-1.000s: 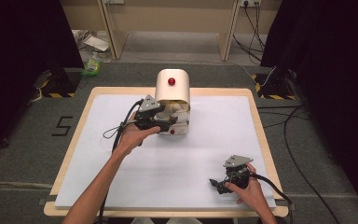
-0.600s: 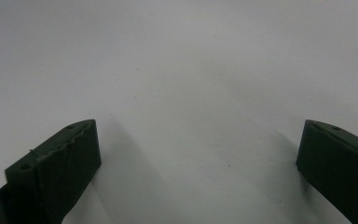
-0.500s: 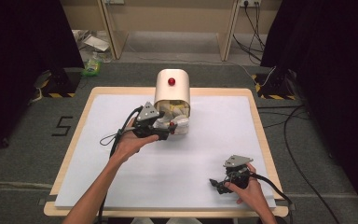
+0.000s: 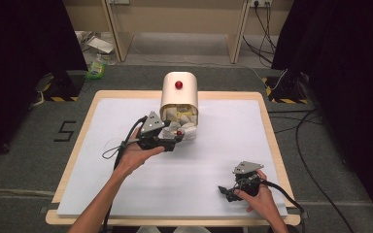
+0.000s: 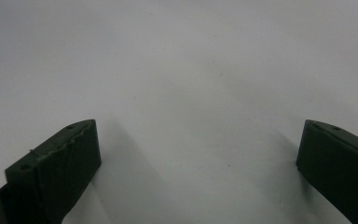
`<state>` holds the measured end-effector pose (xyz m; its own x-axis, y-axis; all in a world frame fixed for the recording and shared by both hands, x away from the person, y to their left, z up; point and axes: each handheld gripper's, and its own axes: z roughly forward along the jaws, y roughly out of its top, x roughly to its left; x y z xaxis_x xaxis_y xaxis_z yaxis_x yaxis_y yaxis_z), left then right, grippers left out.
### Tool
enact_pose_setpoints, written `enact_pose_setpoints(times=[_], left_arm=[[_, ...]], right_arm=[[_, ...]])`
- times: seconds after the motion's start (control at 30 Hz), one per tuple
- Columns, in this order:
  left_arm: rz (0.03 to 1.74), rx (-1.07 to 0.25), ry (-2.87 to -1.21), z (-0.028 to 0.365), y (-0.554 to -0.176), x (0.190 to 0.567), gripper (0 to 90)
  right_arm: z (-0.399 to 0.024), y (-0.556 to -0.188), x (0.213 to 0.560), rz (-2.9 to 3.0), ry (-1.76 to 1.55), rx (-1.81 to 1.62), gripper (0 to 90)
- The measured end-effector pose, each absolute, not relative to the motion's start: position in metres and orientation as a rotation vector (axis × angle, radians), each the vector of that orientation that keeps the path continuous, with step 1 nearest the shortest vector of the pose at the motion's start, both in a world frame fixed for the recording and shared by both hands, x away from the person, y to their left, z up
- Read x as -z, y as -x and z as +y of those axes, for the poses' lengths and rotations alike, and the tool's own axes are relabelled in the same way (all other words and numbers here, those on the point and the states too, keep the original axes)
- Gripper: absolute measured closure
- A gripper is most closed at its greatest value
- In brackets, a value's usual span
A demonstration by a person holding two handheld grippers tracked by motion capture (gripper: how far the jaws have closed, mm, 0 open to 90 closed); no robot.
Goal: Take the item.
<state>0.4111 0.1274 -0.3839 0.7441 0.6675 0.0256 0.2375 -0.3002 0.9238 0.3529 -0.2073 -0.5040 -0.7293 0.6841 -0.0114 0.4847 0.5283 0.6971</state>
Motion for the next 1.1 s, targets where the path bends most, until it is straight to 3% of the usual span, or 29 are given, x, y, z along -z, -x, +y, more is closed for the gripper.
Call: enact_pose_setpoints(times=[1.1], left_arm=[[0.69,-0.49,-1.883,0.128,-0.393,0.385,29.6]], right_arm=[[-0.207,-0.353,0.504,2.486,-0.977,-1.003,0.2]])
